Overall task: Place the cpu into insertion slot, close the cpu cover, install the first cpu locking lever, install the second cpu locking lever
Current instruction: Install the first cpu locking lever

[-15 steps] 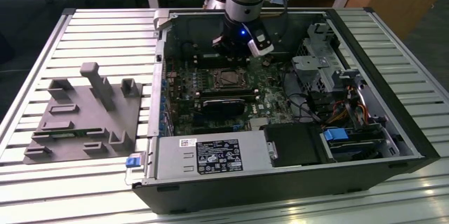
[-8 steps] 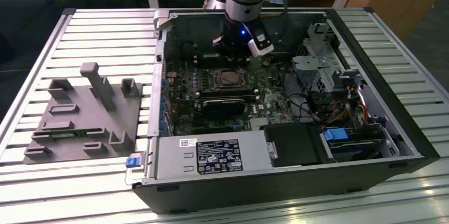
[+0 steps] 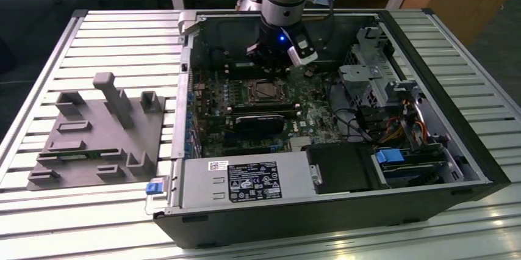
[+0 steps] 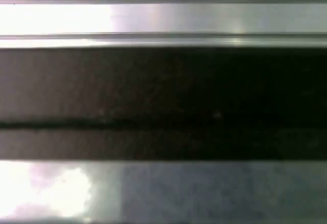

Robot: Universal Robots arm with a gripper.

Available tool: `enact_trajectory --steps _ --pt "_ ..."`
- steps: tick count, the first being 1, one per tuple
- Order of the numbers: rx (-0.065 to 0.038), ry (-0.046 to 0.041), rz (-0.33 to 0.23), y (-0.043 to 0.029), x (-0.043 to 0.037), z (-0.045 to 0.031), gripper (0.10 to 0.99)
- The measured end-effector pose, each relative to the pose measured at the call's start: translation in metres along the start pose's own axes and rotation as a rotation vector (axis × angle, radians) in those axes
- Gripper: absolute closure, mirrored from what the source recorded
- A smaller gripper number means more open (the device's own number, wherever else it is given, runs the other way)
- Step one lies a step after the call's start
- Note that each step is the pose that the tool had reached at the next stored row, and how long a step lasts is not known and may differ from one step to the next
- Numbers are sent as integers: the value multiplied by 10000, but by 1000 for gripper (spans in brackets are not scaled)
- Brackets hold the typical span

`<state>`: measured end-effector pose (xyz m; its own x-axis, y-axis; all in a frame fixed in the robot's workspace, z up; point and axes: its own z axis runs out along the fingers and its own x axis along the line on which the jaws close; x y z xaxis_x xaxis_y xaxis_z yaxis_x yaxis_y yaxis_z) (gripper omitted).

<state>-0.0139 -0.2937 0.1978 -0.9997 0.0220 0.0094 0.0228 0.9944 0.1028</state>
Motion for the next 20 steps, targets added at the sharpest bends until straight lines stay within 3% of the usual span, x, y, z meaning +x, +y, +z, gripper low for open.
enact_trajectory --steps 9,20 --pt "5 -2 0 5 0 -24 980" --pt "252 -4 2 4 -1 9 980"
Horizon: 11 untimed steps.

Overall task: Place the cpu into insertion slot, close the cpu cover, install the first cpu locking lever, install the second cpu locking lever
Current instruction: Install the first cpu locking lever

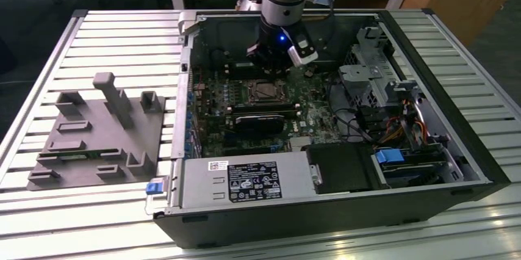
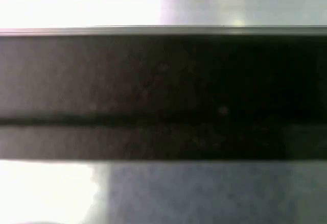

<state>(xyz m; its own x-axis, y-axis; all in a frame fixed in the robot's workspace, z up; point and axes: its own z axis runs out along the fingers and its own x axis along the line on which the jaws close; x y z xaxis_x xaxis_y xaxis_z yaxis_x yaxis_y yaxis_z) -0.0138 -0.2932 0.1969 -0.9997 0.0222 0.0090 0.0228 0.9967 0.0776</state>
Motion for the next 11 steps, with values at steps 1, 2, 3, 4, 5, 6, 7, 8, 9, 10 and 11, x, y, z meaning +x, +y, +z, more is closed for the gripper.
enact_trajectory --steps 1,2,3,4,5,6,7,8,9,10,11 --pt "5 1 0 1 -1 5 980" --pt "8 1 1 3 -2 10 980" --pt "10 1 2 6 -4 15 980" --pt "8 1 2 10 -7 18 980" --pt "5 -1 2 14 -9 21 980" --pt "3 -3 1 17 -11 21 980" --pt "0 -3 0 17 -11 20 980" --pt "-2 -5 0 19 -11 15 980" --pt "-10 -10 -1 21 -12 4 980" --pt "-17 -13 -1 24 -13 -15 980" --pt "-7 -6 0 26 -11 -47 980"
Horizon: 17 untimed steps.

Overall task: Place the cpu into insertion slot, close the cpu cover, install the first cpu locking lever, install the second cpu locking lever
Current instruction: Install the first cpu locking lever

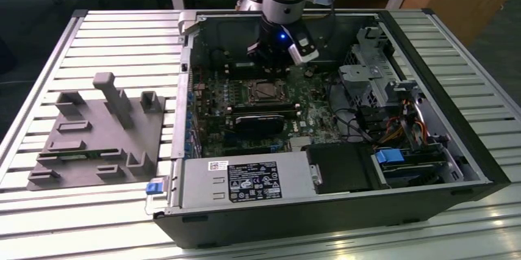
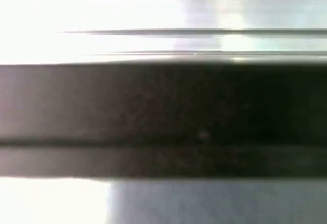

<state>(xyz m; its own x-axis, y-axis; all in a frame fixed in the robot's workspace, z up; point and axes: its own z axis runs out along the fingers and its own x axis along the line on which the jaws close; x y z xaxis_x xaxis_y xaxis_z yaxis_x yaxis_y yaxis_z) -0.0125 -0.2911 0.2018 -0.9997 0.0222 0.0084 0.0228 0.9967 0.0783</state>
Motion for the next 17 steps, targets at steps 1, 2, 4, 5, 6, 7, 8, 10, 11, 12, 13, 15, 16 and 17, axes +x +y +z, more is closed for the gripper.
enact_trajectory --steps 1,2,4,5,6,7,8,10,11,12,13,15,16,17 --pt "8 4 1 1 1 -32 980" --pt "6 3 1 3 1 -58 980" --pt "8 3 1 4 2 -70 980" --pt "9 3 0 4 2 -70 980" --pt "10 3 1 2 2 -71 980" --pt "11 3 2 1 2 -71 980" --pt "11 3 1 -1 2 -71 980" --pt "11 4 1 -4 1 -71 980" --pt "11 4 1 -6 1 -72 980" --pt "12 4 1 -7 1 -72 980" --pt "12 4 0 -10 1 -72 980" --pt "11 3 1 -14 1 -72 980" --pt "12 4 1 -16 1 -72 980" --pt "11 4 1 -19 1 -73 980"
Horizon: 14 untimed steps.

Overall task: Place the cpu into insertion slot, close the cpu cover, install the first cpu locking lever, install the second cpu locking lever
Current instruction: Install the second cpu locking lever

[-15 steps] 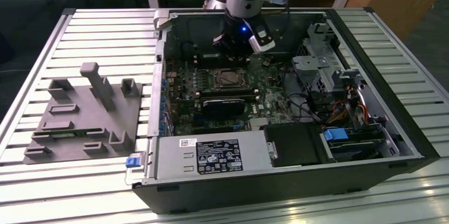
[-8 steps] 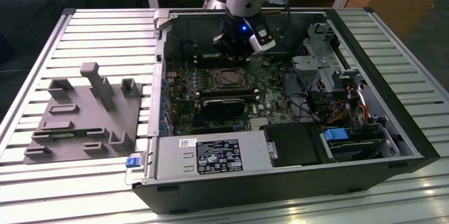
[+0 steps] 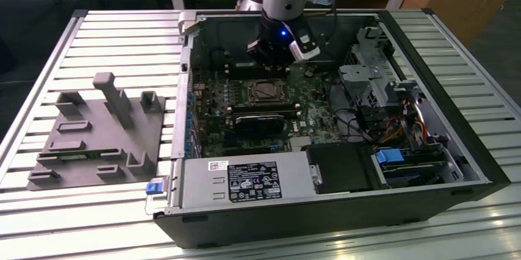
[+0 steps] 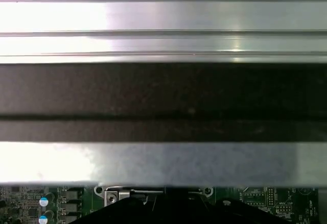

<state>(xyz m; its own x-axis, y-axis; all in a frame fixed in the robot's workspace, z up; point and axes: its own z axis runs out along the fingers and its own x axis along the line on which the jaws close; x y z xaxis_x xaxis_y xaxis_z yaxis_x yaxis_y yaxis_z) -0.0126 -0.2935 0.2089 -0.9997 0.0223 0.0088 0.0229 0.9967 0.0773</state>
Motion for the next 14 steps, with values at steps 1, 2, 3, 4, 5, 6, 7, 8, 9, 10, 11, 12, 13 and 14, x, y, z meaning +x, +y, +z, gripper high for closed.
enact_trajectory --steps 1,2,3,4,5,6,7,8,9,10,11,12,13,14 --pt "1 0 0 -1 0 0 980" --pt "0 -1 0 -3 0 0 980" --pt "1 0 -1 -5 0 -1 980" --pt "2 1 -1 -8 0 -1 980" --pt "2 1 -1 -10 0 -1 980" --pt "2 0 -1 -14 -1 -1 980" --pt "1 0 -1 -18 -1 -2 980" --pt "2 0 0 -23 -1 -2 980" --pt "1 0 -1 -28 -1 -2 980" --pt "1 0 -1 -33 -1 -3 980" --pt "1 0 0 -39 -1 -3 980" --pt "0 0 -1 -46 -1 -4 980" --pt "0 0 0 -52 -1 -4 980" --pt "0 0 0 -59 -1 -5 980"
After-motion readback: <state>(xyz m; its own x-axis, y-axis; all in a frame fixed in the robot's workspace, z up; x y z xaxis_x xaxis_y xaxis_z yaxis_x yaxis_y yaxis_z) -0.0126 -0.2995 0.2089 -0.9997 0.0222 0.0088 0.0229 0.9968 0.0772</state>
